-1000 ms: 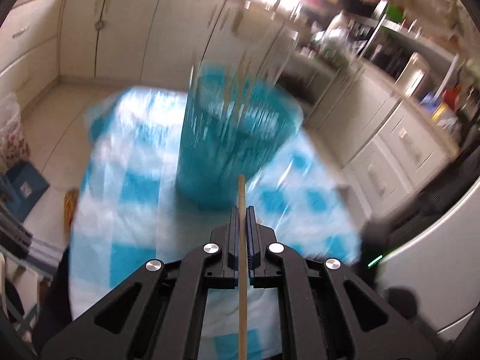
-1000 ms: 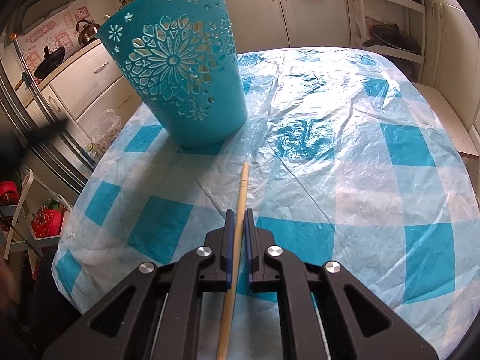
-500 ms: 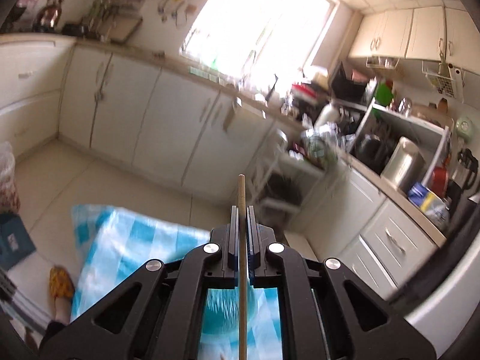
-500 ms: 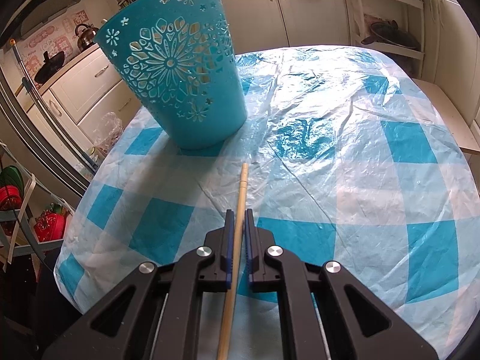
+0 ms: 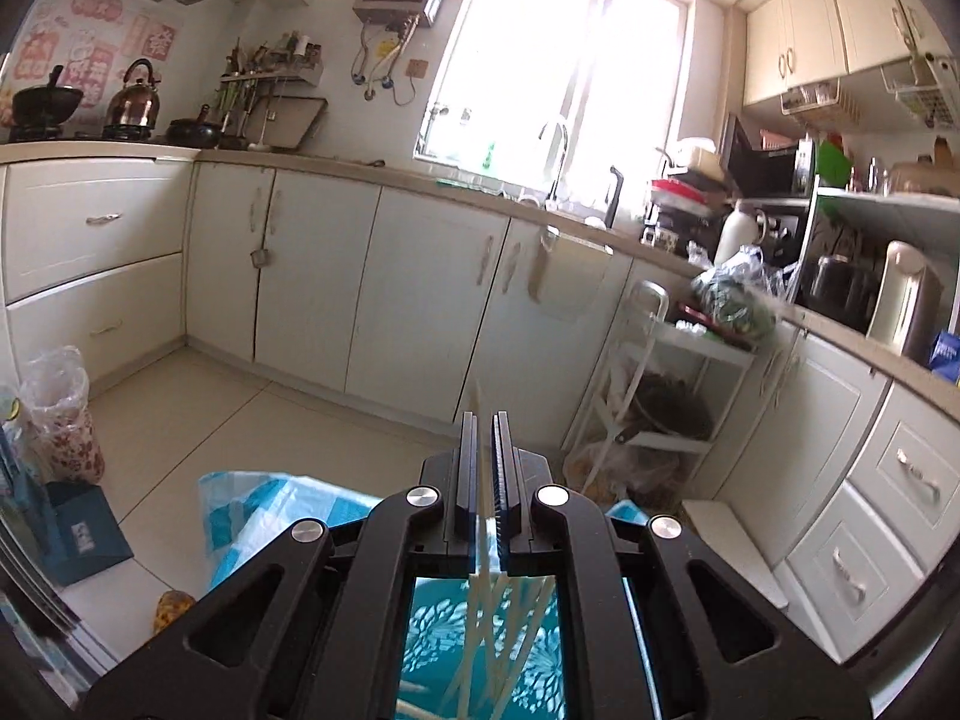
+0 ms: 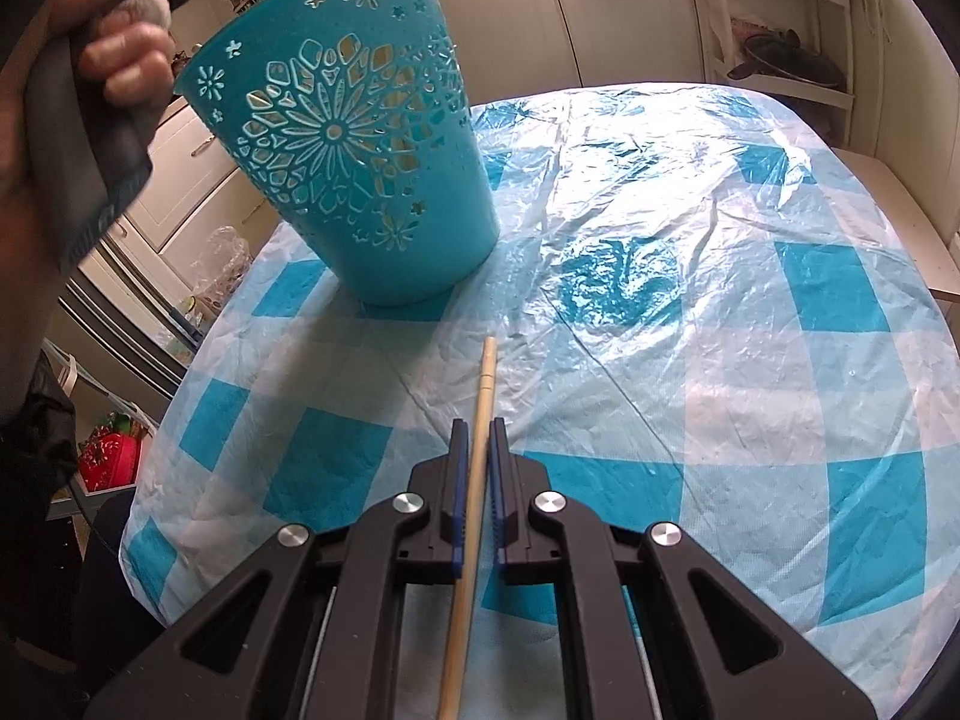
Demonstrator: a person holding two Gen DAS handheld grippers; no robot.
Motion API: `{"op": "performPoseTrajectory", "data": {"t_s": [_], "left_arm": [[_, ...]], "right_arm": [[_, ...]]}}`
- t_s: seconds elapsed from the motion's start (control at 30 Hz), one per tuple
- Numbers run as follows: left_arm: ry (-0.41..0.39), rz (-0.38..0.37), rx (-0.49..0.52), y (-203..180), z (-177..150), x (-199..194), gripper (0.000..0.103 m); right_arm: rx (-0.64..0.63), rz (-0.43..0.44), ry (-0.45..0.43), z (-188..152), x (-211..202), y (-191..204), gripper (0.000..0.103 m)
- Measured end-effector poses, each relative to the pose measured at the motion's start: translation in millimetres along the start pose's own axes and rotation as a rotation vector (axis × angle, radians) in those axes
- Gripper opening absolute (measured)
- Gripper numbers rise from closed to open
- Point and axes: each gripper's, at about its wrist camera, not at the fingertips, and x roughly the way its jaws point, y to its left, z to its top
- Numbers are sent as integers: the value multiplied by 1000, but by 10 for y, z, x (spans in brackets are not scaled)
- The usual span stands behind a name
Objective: Organize utensils
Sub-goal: 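Lift the chopstick with the left tool and release it into the basket, then lift the chopstick with the right tool and release it into the basket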
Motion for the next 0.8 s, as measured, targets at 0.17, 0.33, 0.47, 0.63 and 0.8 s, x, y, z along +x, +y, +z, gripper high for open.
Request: {"op": "performPoseTrajectory", "data": {"t_s": [0.17, 0.33, 0.47, 0.63, 0.8], "left_arm": [[99, 13, 66, -16, -139, 24, 5], [167, 26, 56, 116, -254, -212, 11], [179, 56, -12, 389, -363, -663, 40], [274, 66, -28, 688, -815, -1144, 45], [385, 91, -44, 963, -1348, -1534, 45]], "right_arm": [[-8, -5, 2, 5, -1, 19, 7], [-59, -34, -4, -14, 9, 114, 10], [-164, -112, -24, -65, 37, 290, 10], [-75, -37, -21, -45, -37, 150, 6], [12, 117, -117, 64, -461, 94, 6]]}}
